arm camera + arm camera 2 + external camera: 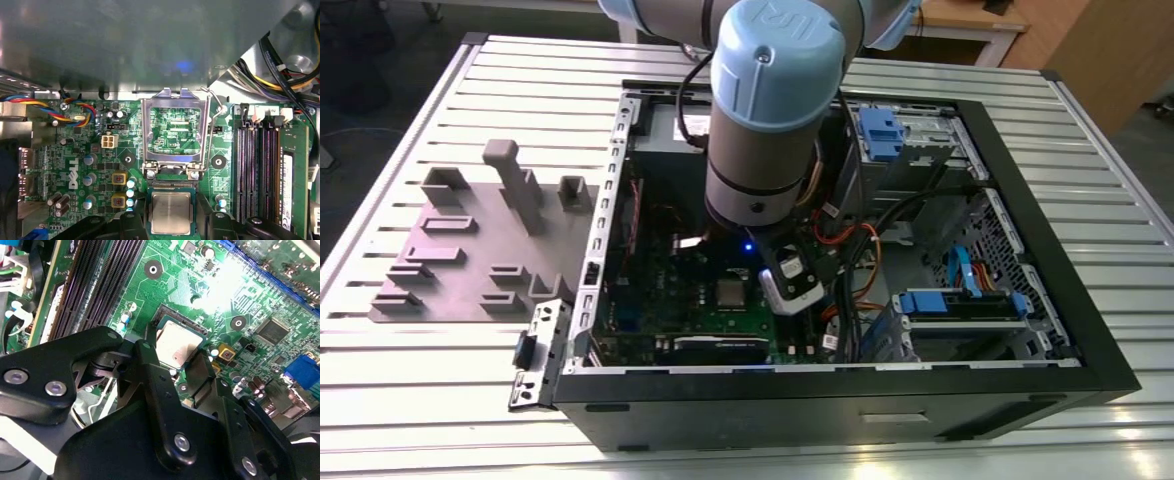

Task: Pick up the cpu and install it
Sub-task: 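Place the cpu into insertion slot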

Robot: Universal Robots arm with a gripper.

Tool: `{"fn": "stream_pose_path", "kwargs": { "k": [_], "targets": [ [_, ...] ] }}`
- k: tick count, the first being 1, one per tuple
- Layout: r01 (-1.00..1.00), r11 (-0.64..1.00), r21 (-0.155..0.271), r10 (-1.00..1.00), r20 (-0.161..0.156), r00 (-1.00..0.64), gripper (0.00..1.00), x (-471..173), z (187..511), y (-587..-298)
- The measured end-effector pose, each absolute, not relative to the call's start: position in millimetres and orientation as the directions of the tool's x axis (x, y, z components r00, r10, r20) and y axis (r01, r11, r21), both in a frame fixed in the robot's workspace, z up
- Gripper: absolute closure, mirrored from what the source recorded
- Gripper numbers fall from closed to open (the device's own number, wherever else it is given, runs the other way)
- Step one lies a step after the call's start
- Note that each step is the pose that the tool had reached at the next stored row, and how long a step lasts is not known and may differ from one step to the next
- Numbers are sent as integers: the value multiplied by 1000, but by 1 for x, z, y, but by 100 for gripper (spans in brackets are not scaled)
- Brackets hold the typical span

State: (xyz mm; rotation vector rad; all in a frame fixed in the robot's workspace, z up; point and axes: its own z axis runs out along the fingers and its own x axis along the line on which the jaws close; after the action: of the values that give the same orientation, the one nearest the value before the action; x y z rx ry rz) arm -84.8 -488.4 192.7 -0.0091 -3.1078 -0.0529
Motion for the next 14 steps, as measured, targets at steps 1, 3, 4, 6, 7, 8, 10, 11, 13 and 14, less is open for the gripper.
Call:
{"fn": "stream_pose_path", "kwargs": {
  "k": [1,3,4,6,7,8,10,11,13,14],
  "targets": [
    [11,999,34,10,33,-999,53,-85,193,-488],
    [18,999,34,17,33,-999,53,-85,193,-488],
    [20,999,34,18,33,-999,53,-85,192,-488],
    [20,999,34,19,33,-999,53,-85,192,-488],
    [20,999,34,19,33,-999,53,-85,192,-488],
    [20,999,34,19,33,-999,53,-84,192,-488],
    [20,999,34,19,33,-999,53,-83,192,-488],
    [20,999,34,19,33,-999,53,-83,192,-488],
    [20,999,34,19,33,-999,53,-83,192,-488],
    [20,999,34,19,33,-999,53,-83,191,-488]
  ]
}}
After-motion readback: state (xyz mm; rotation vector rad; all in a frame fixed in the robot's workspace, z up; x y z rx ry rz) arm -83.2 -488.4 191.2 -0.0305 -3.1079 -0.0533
